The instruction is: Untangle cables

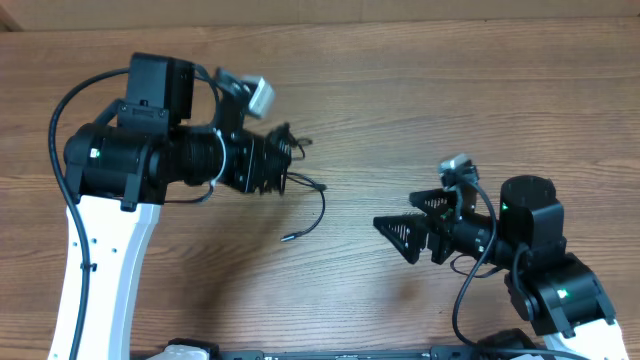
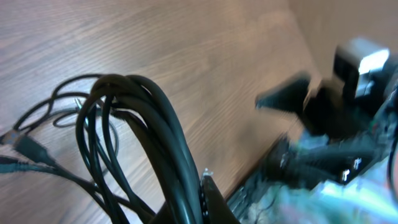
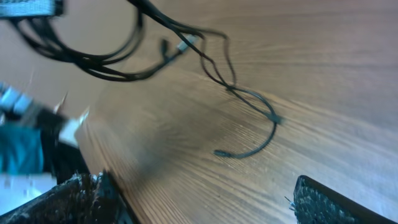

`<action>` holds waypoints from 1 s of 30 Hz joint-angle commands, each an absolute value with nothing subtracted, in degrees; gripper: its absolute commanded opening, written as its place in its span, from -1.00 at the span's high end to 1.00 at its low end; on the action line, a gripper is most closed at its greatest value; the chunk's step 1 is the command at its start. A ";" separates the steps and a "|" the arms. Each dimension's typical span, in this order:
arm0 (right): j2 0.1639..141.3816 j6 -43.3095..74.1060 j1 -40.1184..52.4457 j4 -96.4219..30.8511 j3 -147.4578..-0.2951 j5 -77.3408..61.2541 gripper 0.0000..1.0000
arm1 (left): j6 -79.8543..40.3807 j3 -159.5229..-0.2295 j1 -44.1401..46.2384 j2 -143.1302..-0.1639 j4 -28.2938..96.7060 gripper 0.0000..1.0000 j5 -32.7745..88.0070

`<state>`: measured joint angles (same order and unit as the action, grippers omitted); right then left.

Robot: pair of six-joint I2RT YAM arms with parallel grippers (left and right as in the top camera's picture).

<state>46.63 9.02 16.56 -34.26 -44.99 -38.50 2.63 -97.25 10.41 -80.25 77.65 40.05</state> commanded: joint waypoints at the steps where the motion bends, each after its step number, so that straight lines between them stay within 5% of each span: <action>1: 49.87 -1.83 16.88 -30.70 -46.19 -43.70 -1.00 | 22.33 -98.43 10.52 -80.36 83.68 0.92 43.53; 11: 65.28 -1.83 27.05 -10.79 -46.19 -47.13 -0.96 | 25.78 -98.43 10.52 -80.36 88.44 0.92 47.92; 25: 70.39 -8.51 34.11 -0.23 -46.19 -33.58 -0.46 | 31.38 -98.43 10.55 -80.36 94.85 0.92 59.92; 27: 72.14 -8.73 33.95 -0.23 -46.19 -33.06 -0.19 | 33.08 -98.43 10.55 -80.36 95.92 0.92 61.14; 29: 72.86 -9.10 33.93 -0.30 -46.19 -33.04 0.77 | 33.26 -98.43 10.52 -80.36 96.16 0.92 60.07; 30: 72.86 -8.51 33.63 -0.62 -46.19 -33.04 0.92 | 33.23 -98.41 10.52 -80.36 96.03 0.92 58.13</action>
